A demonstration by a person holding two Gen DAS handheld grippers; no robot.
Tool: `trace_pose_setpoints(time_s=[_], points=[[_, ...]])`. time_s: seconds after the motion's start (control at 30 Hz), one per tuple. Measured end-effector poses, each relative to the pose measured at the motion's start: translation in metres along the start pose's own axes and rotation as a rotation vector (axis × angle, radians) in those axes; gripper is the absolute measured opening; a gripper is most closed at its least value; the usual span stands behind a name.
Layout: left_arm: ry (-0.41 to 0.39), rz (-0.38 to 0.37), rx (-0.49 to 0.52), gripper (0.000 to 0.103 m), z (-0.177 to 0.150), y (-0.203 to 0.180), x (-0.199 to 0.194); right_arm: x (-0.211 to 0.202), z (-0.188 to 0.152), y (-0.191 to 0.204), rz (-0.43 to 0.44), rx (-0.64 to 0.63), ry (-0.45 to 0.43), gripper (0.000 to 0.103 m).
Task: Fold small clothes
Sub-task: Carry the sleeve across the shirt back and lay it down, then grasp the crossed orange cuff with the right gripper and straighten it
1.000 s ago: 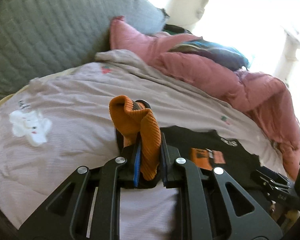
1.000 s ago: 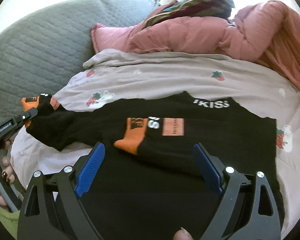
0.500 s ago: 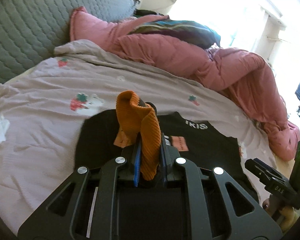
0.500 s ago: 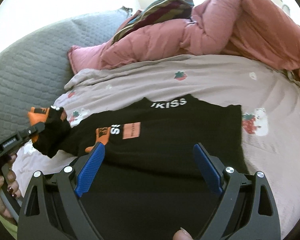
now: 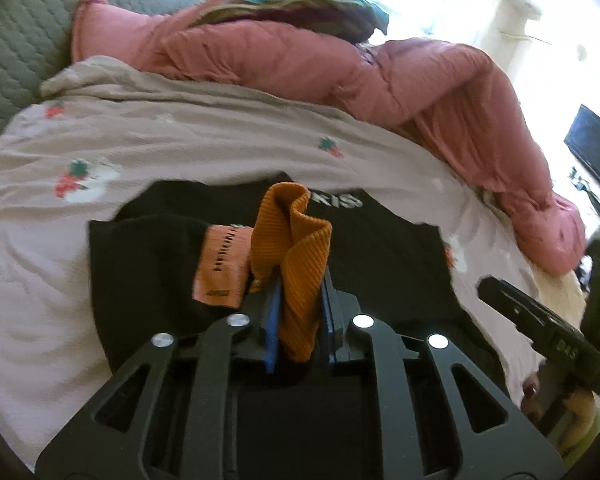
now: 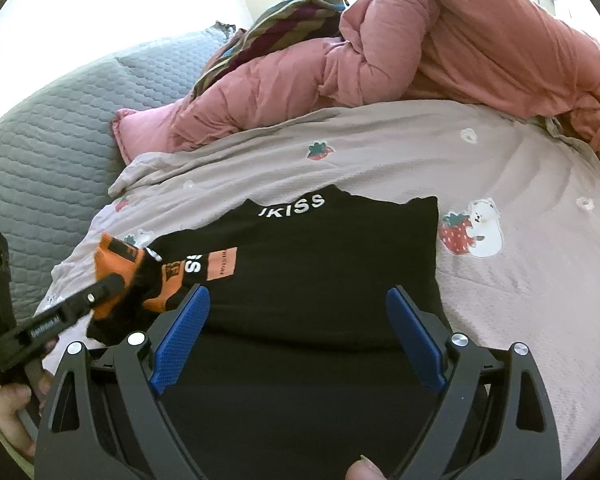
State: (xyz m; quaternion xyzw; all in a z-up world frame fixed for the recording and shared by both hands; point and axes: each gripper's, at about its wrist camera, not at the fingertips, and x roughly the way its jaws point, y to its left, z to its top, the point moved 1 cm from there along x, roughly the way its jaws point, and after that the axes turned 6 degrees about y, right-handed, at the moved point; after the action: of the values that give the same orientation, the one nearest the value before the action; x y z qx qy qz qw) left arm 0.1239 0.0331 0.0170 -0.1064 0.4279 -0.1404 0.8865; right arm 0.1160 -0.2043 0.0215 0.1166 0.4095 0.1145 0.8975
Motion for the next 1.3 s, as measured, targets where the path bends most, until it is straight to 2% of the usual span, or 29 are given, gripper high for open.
trace_pose_setpoints(time_s=[0.2, 0.3, 0.57, 0.7, 0.83, 0.9, 1.07, 1.13, 1.17, 1.2, 1.3], points=[[0.024, -0.055, 0.03, 0.028, -0.008, -0.006, 0.005, 0.006, -0.002, -0.003, -0.003, 0.006, 0.019, 0.089], [0.0, -0.068, 0.019, 0.029, -0.007, -0.001, -0.003, 0.011, -0.005, 0.003, 0.005, -0.005, 0.036, 0.089], [-0.056, 0.16, -0.043, 0.03, -0.005, 0.044, -0.01, 0.04, -0.022, 0.046, 0.095, -0.073, 0.147, 0.089], [-0.07, 0.214, -0.073, 0.036, -0.005, 0.064, -0.01, 0.062, -0.028, 0.067, 0.137, -0.089, 0.221, 0.086], [-0.087, 0.232, -0.085, 0.039, -0.007, 0.074, -0.011, 0.082, -0.028, 0.077, 0.132, -0.084, 0.263, 0.082], [-0.092, 0.232, -0.081, 0.043, -0.008, 0.076, -0.011, 0.091, -0.026, 0.078, 0.134, -0.064, 0.281, 0.074], [-0.117, 0.242, -0.076, 0.045, -0.01, 0.086, -0.012, 0.106, -0.024, 0.078, 0.122, -0.04, 0.295, 0.064], [-0.128, 0.233, -0.079, 0.047, -0.01, 0.088, -0.012, 0.108, -0.024, 0.079, 0.106, -0.052, 0.29, 0.054], [-0.132, 0.231, -0.079, 0.048, -0.011, 0.09, -0.013, 0.108, -0.023, 0.08, 0.112, -0.056, 0.287, 0.044], [-0.141, 0.226, -0.082, 0.049, -0.011, 0.091, -0.014, 0.108, -0.022, 0.081, 0.129, -0.059, 0.288, 0.027], [-0.157, 0.221, -0.085, 0.05, -0.011, 0.093, -0.017, 0.108, -0.021, 0.084, 0.136, -0.083, 0.276, 0.014]])
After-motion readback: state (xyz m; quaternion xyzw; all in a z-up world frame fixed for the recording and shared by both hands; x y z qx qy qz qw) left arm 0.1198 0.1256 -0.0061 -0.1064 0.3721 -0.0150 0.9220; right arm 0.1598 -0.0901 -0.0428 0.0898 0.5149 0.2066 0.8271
